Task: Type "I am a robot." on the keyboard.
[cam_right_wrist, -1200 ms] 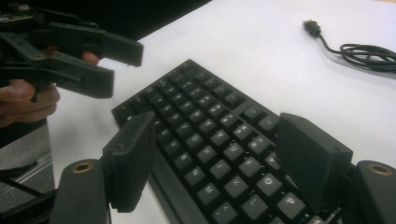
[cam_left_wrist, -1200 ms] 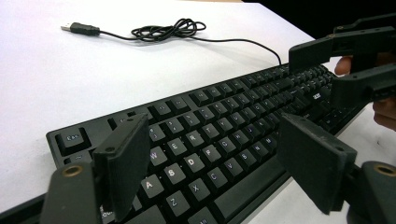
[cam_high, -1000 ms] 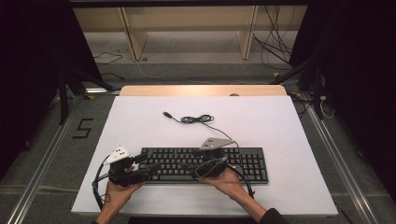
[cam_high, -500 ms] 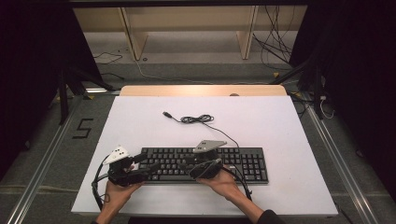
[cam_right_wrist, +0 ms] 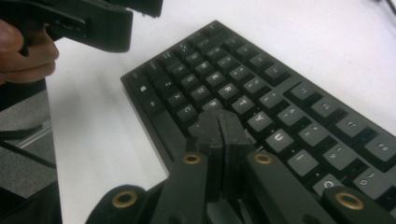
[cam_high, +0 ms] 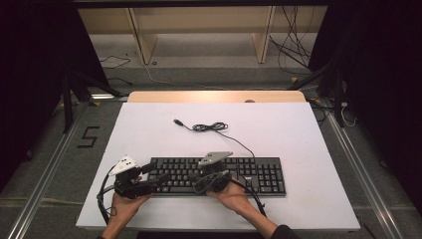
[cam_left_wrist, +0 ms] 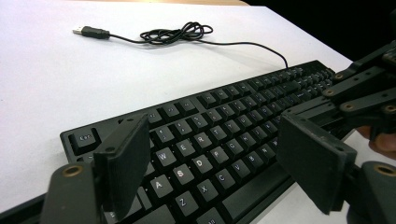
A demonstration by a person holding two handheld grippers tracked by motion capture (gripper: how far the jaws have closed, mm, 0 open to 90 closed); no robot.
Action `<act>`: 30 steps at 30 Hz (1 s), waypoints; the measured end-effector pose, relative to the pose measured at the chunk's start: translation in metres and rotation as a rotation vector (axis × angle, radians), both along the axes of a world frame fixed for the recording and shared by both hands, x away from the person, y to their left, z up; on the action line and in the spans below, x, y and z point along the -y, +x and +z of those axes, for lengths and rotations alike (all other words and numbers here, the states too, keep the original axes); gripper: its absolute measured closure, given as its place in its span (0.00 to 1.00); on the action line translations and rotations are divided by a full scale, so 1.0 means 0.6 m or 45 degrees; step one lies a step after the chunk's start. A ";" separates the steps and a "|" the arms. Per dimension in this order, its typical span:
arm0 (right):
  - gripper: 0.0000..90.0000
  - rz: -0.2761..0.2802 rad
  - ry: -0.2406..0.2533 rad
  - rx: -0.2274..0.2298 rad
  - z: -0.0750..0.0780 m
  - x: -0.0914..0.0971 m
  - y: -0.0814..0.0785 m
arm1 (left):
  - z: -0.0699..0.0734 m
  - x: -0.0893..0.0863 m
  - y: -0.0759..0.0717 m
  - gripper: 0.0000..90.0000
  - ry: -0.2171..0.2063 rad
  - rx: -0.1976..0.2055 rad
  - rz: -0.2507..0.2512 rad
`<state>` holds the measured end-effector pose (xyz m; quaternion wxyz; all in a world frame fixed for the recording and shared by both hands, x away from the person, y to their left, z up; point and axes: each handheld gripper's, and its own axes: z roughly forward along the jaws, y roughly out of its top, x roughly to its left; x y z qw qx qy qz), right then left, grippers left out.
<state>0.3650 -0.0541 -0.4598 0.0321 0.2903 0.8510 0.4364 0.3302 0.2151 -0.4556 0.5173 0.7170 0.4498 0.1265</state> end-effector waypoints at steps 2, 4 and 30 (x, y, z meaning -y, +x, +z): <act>1.00 -0.005 -0.017 -0.005 -0.004 -0.005 0.001 | 0.000 0.000 0.000 0.28 0.006 0.001 -0.003; 1.00 -0.004 -0.032 -0.008 -0.009 -0.011 0.003 | 0.000 0.000 0.000 0.28 0.006 0.001 -0.004; 1.00 -0.001 -0.145 0.016 -0.037 -0.044 0.005 | -0.001 0.000 0.000 0.28 0.006 0.001 -0.005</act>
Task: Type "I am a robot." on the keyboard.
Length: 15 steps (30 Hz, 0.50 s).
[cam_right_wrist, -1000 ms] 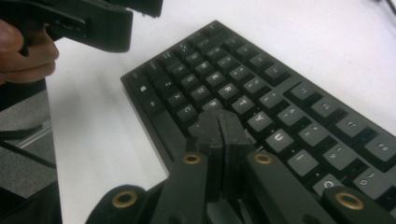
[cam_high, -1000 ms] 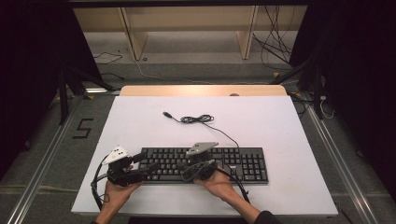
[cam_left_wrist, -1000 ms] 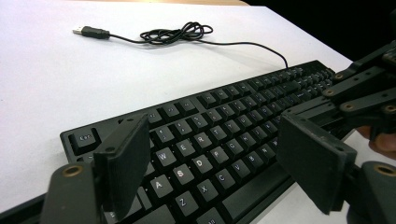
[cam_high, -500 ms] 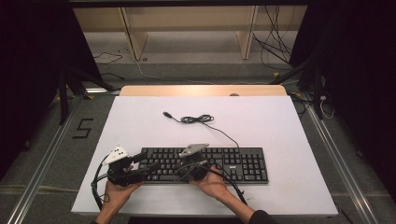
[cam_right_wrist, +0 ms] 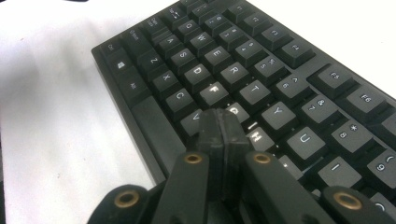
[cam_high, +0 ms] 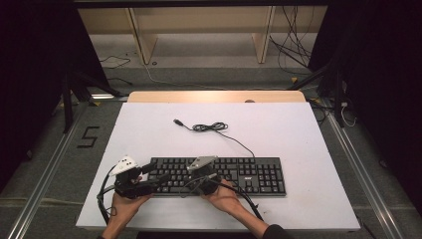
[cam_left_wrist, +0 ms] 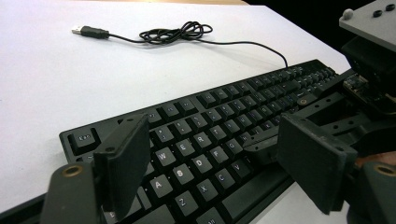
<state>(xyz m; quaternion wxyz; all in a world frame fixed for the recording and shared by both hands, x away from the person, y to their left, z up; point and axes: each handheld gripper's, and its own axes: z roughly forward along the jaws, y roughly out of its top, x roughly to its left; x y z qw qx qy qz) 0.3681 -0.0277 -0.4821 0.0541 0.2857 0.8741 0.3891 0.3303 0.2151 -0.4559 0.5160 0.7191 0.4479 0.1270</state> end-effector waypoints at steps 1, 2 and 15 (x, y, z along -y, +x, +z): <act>1.00 -0.004 0.006 -0.009 0.000 0.001 0.001 | 0.000 0.000 0.000 0.28 0.001 0.000 0.001; 1.00 -0.008 0.013 -0.021 0.000 0.002 0.002 | 0.000 0.000 0.000 0.28 0.001 0.001 0.000; 0.88 -0.068 0.164 -0.034 0.028 0.036 0.013 | 0.000 -0.002 0.000 0.28 -0.002 0.001 0.003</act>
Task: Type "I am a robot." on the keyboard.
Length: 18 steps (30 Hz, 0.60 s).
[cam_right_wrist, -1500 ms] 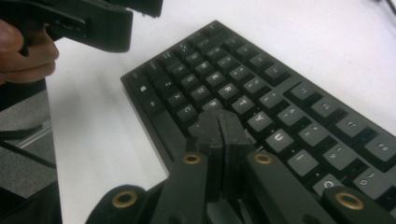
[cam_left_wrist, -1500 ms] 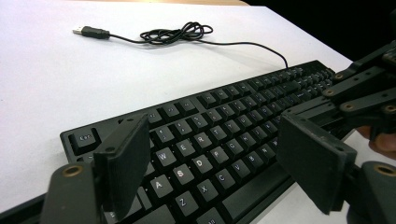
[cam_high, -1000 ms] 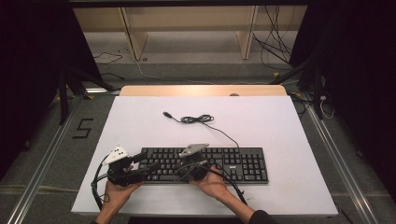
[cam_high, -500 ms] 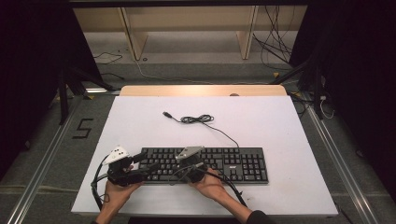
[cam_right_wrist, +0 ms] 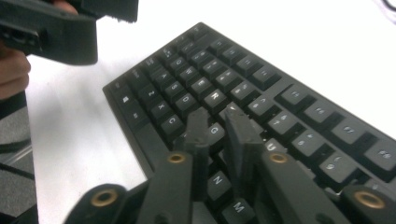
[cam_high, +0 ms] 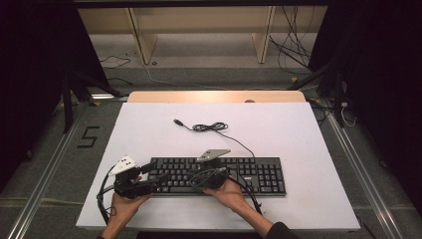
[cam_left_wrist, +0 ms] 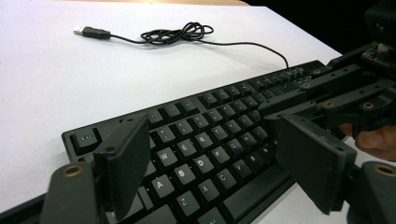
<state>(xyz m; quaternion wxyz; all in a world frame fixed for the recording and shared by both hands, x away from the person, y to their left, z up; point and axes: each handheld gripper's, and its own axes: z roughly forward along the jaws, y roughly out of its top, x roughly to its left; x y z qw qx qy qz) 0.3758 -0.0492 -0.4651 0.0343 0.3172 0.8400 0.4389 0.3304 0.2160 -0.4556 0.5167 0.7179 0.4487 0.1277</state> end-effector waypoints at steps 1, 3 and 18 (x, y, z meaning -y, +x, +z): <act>0.87 -0.003 0.007 0.001 0.001 0.002 0.001 | 0.000 0.000 0.000 0.28 0.001 0.000 0.000; 0.81 -0.007 0.020 -0.001 0.003 0.006 0.001 | 0.000 0.000 0.000 0.28 0.000 0.000 0.000; 0.52 -0.035 0.053 0.006 0.015 0.024 0.005 | 0.001 -0.001 0.000 0.28 -0.004 0.007 -0.004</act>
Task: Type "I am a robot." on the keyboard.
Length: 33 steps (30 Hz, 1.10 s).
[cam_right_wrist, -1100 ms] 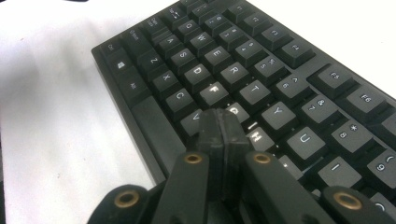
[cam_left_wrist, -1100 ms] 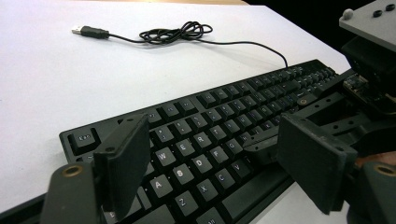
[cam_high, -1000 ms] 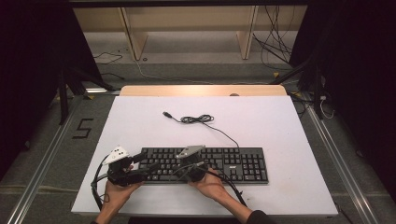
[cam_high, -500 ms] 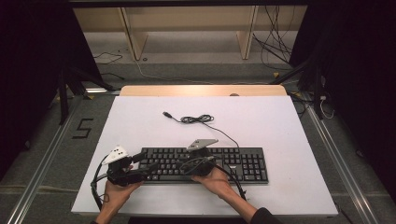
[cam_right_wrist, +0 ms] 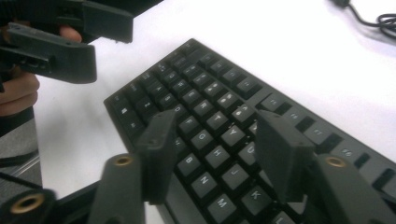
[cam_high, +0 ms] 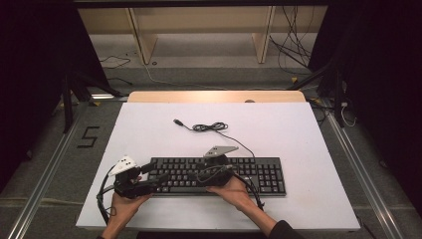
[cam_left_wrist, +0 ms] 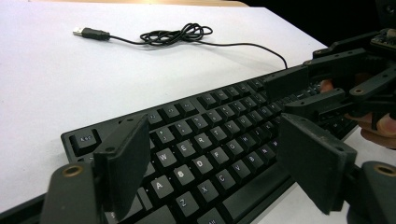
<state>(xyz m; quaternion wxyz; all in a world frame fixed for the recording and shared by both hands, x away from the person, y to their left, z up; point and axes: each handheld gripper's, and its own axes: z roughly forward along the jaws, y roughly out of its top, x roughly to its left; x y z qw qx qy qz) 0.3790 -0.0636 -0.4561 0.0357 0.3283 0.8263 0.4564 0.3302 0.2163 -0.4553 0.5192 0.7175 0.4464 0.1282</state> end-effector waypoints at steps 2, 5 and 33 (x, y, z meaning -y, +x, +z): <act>0.51 -0.008 0.001 0.007 0.002 0.004 0.001 | 0.000 0.000 0.000 0.28 0.000 0.001 0.000; 0.48 -0.023 0.004 0.010 0.005 0.009 0.003 | 0.000 0.000 0.000 0.28 -0.003 0.004 -0.002; 0.91 -0.070 -0.113 0.047 0.007 0.044 0.026 | 0.002 0.000 -0.002 0.28 -0.011 0.022 -0.014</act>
